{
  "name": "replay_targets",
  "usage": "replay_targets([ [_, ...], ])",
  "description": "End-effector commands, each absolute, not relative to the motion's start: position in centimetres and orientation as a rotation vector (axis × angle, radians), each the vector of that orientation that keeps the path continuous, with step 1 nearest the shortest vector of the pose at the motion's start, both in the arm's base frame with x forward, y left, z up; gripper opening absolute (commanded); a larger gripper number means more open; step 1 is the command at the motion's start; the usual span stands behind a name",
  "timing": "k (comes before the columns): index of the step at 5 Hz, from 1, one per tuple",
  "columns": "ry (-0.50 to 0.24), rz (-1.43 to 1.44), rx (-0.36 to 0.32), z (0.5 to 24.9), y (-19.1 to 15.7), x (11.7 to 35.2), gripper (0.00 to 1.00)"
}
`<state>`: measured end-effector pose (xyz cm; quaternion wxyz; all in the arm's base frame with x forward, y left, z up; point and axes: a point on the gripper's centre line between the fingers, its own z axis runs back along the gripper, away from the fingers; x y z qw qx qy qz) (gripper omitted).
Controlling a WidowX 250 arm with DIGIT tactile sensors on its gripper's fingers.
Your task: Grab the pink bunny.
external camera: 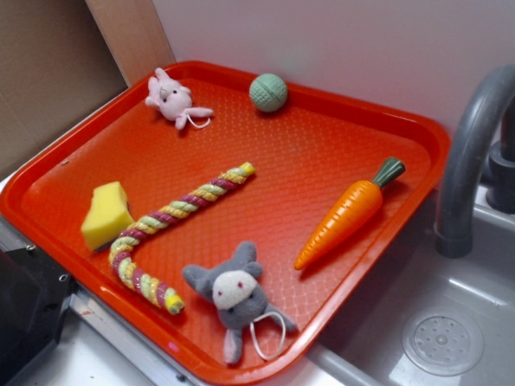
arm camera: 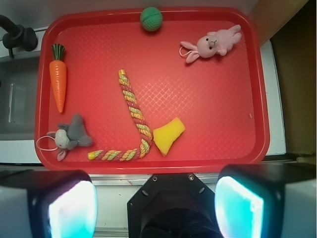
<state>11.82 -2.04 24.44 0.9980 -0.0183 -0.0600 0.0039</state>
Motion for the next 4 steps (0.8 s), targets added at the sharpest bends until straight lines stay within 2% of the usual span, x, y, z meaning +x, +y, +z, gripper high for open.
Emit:
replay_targets([
  [1,-0.12,0.008,-0.037,24.4,-2.0,11.8,1.0],
  [2,-0.226,0.144,0.01,22.7,-2.1,15.5,1.0],
  [3,-0.247,0.25,0.067,20.8,-1.2,19.2,1.0],
  [4,-0.31,0.433,0.158,18.6,1.3,22.0,1.0],
])
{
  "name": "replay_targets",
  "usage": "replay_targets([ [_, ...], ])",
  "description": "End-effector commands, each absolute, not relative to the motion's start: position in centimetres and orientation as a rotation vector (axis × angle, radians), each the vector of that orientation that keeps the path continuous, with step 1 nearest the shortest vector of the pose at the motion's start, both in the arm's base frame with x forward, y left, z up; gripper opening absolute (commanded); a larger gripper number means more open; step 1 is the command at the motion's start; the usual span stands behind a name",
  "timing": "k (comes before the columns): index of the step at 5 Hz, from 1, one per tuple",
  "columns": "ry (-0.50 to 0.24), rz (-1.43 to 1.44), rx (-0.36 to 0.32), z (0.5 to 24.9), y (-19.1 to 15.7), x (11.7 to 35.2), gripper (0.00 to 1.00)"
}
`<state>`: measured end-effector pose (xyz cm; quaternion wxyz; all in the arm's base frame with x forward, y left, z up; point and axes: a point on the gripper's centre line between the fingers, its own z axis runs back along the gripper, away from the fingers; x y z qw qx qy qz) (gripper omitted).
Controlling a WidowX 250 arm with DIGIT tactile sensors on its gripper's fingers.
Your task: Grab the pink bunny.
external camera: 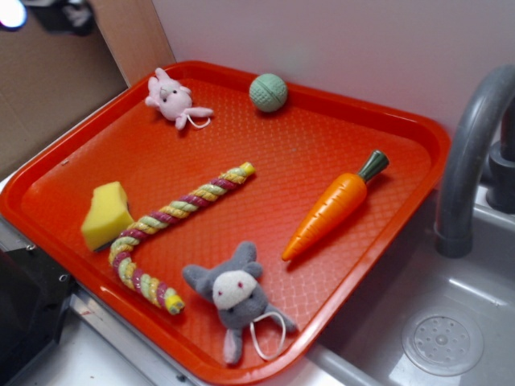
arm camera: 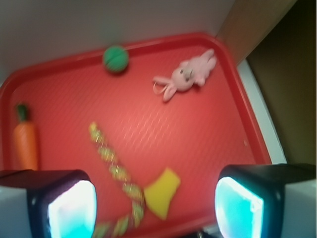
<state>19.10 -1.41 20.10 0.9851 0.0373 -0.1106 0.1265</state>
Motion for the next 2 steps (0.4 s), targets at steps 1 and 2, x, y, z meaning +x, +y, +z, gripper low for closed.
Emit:
replay_targets([
  [1,-0.348,0.641,0.225,15.0,4.2,24.7,1.0],
  [2,-0.384,0.781,0.274,12.0,6.3,26.7,1.0],
])
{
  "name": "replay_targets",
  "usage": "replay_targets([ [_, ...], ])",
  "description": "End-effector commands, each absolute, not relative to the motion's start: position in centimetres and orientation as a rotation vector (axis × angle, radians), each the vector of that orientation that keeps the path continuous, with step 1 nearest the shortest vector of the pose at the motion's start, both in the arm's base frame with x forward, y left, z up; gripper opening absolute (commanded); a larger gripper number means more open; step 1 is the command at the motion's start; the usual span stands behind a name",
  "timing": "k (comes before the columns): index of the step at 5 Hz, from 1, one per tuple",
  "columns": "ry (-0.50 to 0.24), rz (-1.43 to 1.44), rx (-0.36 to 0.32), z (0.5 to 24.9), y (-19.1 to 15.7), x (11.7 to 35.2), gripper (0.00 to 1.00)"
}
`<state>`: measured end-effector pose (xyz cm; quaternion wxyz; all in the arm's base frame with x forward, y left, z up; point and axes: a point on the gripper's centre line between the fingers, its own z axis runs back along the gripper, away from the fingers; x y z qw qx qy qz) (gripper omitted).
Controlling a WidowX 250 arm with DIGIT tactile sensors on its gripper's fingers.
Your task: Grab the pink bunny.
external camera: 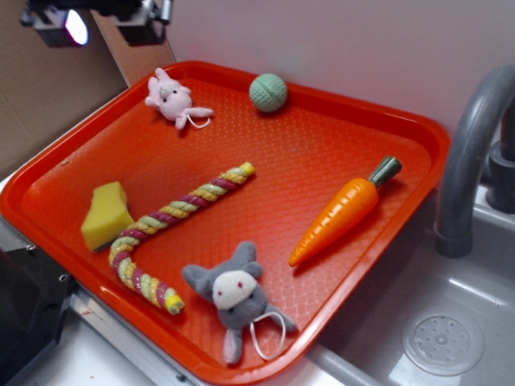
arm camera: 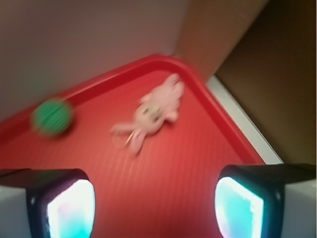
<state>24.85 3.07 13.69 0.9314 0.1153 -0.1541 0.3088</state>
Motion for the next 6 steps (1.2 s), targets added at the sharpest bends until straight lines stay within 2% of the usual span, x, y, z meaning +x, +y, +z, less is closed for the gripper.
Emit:
replay_targets([
  [1,-0.4,0.837,0.268,9.7,7.6,28.1,1.0],
  [2,-0.394,0.817,0.219,6.6,8.4,29.7,1.0],
  [3,-0.355,0.827,0.199,5.2,9.0,29.5,1.0],
  [4,-0.308,0.872,0.174,3.9,11.4,29.0,1.0],
  [5,-0.328,0.856,0.198,4.2,12.2,28.3,0.0],
  [6,-0.375,0.712,0.228,7.3,10.6,27.4,0.0],
])
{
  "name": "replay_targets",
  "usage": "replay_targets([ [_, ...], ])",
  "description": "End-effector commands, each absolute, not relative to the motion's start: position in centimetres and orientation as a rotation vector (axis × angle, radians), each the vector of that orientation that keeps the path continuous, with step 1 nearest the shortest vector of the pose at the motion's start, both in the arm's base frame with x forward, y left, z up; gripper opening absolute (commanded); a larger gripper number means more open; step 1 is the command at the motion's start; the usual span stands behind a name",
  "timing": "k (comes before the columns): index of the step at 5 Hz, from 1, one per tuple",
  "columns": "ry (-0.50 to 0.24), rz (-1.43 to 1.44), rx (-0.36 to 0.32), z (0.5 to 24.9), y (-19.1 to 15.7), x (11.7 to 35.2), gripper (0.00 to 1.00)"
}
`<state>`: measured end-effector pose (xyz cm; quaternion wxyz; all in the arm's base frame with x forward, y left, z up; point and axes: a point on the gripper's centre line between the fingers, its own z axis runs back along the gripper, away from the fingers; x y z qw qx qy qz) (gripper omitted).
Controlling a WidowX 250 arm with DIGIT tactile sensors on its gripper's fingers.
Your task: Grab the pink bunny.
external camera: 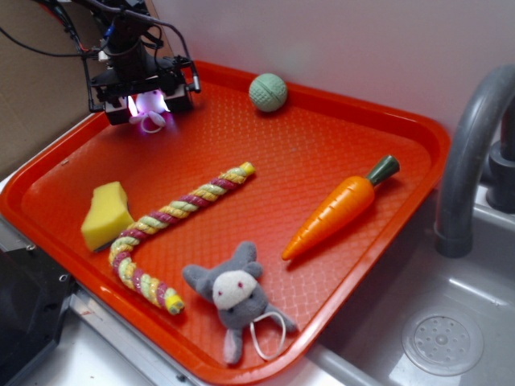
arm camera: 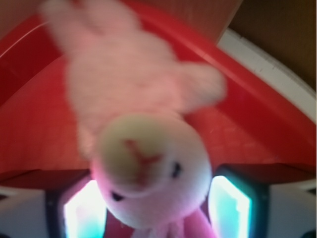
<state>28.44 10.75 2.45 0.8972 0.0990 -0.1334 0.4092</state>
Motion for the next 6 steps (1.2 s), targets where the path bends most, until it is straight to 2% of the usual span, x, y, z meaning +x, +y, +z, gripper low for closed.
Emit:
replay_targets([
  [1,-0.355,0.468,0.187,10.7,8.2,26.1,0.0],
  [2,-0.275,0.27,0.172,13.4,5.4,24.7,0.0],
  [3,-0.139,0.096,0.208,15.1,2.4,23.9,0.0],
  [4,-0.05,-0.033,0.187,16.7,-0.4,23.2,0.0],
  [5,-0.084,-0.125,0.138,19.3,-4.4,22.8,0.0],
  [6,-0.161,-0.121,0.129,20.9,-5.2,22.4,0.0],
])
